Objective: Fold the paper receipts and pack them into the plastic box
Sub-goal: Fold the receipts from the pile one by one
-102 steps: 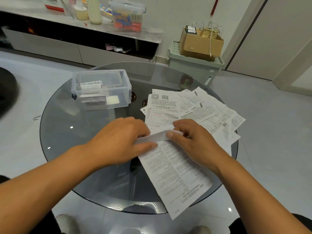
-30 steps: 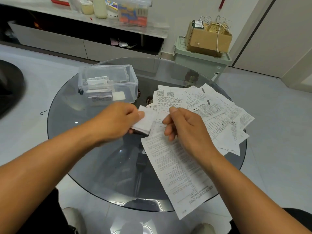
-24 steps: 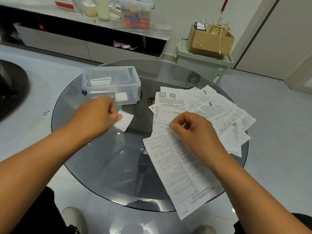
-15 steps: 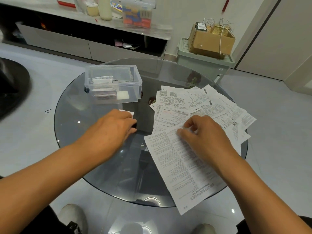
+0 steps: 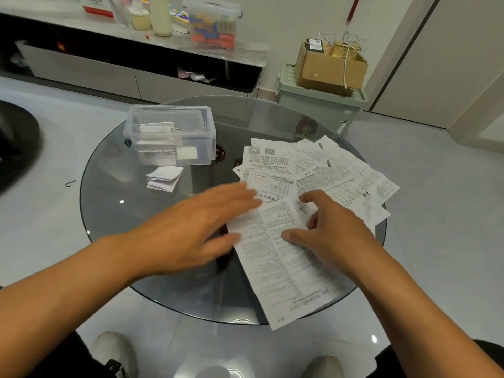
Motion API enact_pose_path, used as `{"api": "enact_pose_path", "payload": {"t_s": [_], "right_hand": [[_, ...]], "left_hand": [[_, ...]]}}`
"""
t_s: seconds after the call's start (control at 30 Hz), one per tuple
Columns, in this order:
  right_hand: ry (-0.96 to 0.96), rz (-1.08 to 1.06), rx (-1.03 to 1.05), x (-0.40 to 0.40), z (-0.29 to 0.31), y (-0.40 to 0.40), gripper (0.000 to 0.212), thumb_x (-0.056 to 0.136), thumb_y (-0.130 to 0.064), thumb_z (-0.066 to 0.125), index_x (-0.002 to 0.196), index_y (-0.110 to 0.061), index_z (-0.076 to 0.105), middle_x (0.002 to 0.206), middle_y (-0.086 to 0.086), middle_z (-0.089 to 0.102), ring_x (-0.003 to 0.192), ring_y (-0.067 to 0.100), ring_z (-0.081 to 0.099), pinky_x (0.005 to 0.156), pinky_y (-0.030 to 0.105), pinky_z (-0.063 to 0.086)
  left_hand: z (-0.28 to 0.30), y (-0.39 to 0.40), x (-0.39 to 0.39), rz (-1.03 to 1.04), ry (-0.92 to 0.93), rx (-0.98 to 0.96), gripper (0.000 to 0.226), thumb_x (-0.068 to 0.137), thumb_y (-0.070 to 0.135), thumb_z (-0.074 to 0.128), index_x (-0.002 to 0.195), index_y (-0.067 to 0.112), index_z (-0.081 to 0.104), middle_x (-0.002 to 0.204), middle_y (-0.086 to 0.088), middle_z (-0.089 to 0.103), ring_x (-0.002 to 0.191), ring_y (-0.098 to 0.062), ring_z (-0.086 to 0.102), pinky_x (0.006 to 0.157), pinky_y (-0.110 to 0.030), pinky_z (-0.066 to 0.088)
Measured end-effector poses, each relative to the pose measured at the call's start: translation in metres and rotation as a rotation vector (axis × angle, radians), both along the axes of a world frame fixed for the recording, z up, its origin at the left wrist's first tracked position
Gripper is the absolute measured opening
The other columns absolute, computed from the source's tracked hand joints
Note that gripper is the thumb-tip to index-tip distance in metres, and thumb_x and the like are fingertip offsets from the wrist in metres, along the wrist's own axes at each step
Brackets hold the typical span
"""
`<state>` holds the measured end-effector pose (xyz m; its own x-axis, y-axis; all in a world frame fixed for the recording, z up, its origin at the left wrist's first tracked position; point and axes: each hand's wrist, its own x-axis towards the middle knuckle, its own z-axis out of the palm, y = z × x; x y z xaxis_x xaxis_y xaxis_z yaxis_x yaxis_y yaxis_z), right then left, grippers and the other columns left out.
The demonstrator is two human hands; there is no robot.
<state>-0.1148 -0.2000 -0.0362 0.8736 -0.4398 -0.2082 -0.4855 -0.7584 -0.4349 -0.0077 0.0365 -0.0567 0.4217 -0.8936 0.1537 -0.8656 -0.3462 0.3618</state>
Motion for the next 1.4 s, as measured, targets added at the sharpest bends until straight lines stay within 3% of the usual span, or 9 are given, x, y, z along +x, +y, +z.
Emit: {"api": "enact_pose_path", "payload": {"t_s": [0.13,0.27,0.5,0.67,0.93,1.13,1.2,1.3,1.4], "right_hand": [[-0.09,-0.03,0.11,0.006,-0.007,-0.005,0.056,0.082,-0.043,0.082,0.129,-0.041,0.051,0.089,-0.011,0.064,0.081,0.009,0.063,0.079,0.039,0.056],[-0.242,-0.08,0.26,0.012,-0.015,-0.007,0.035,0.092,-0.037,0.075,0.122,-0.041,0.058,0.082,-0.006,0.065,0.071,0.009,0.064,0.067,0.033,0.052],[-0.216,-0.142,0.498,0.018,-0.001,-0.012,0.016,0.101,-0.028,0.065,0.115,-0.035,0.068,0.097,0.0,0.075,0.076,0.016,0.075,0.06,0.028,0.055],[-0.034,0.045,0.827,0.01,0.022,-0.029,0.048,0.104,-0.001,0.051,0.133,-0.038,0.057,0.105,0.008,0.078,0.081,0.027,0.076,0.068,0.032,0.061],[0.072,0.481,0.38,-0.004,0.013,-0.041,0.067,0.089,-0.02,0.08,0.132,-0.064,0.053,0.128,-0.012,0.057,0.099,0.027,0.067,0.091,0.039,0.061],[0.024,0.426,0.39,-0.002,0.01,-0.041,0.021,0.081,-0.041,0.079,0.102,-0.038,0.08,0.112,-0.016,0.072,0.098,0.016,0.067,0.094,0.042,0.058],[-0.033,0.307,0.349,0.0,0.007,-0.041,0.026,0.082,-0.051,0.074,0.094,-0.029,0.081,0.09,-0.014,0.076,0.079,0.008,0.068,0.079,0.038,0.06],[-0.029,0.192,0.393,0.005,0.001,-0.039,0.028,0.093,-0.049,0.068,0.097,-0.024,0.08,0.097,-0.013,0.078,0.074,0.01,0.068,0.068,0.031,0.056],[-0.023,0.144,0.434,0.008,-0.004,-0.035,0.018,0.096,-0.042,0.068,0.09,-0.027,0.078,0.075,-0.019,0.074,0.058,-0.003,0.06,0.061,0.014,0.045]], "left_hand": [[0.002,-0.007,-0.012,-0.086,0.165,0.194,0.096,0.078,0.082,0.058,0.158,0.047,0.017,0.156,0.041,0.007,0.144,0.02,-0.004,0.119,-0.011,0.007],[0.002,-0.007,-0.007,-0.108,0.241,0.217,0.114,0.061,0.081,0.075,0.155,0.05,0.018,0.137,0.059,0.009,0.14,0.023,0.007,0.112,-0.001,0.008],[0.003,-0.008,-0.004,-0.115,0.223,0.256,0.114,0.061,0.083,0.074,0.155,0.051,0.017,0.157,0.041,0.007,0.144,0.019,-0.001,0.116,-0.007,0.005],[0.001,-0.006,-0.002,-0.117,0.135,0.262,0.093,0.073,0.084,0.062,0.153,0.048,0.032,0.164,0.026,0.01,0.144,0.017,-0.006,0.104,0.003,-0.011],[-0.001,-0.006,0.002,-0.11,0.155,0.215,0.09,0.07,0.084,0.065,0.148,0.048,0.04,0.162,0.027,0.017,0.146,0.014,0.001,0.107,0.003,-0.006],[-0.004,-0.005,0.004,-0.111,0.182,0.186,0.091,0.065,0.079,0.075,0.145,0.049,0.043,0.161,0.031,0.017,0.147,0.014,0.004,0.113,-0.002,0.003],[0.001,-0.006,0.003,-0.137,0.223,0.153,0.096,0.063,0.073,0.081,0.146,0.047,0.04,0.159,0.03,0.023,0.147,0.01,0.013,0.119,-0.013,0.017],[0.008,-0.01,-0.002,-0.181,0.329,0.055,0.106,0.068,0.06,0.086,0.155,0.045,0.027,0.156,0.035,0.026,0.145,0.009,0.023,0.116,-0.013,0.024],[0.003,-0.015,-0.004,-0.102,0.457,-0.043,0.077,0.086,0.049,0.074,0.151,0.046,0.035,0.149,0.038,0.037,0.139,0.011,0.035,0.114,-0.019,0.035]]}}
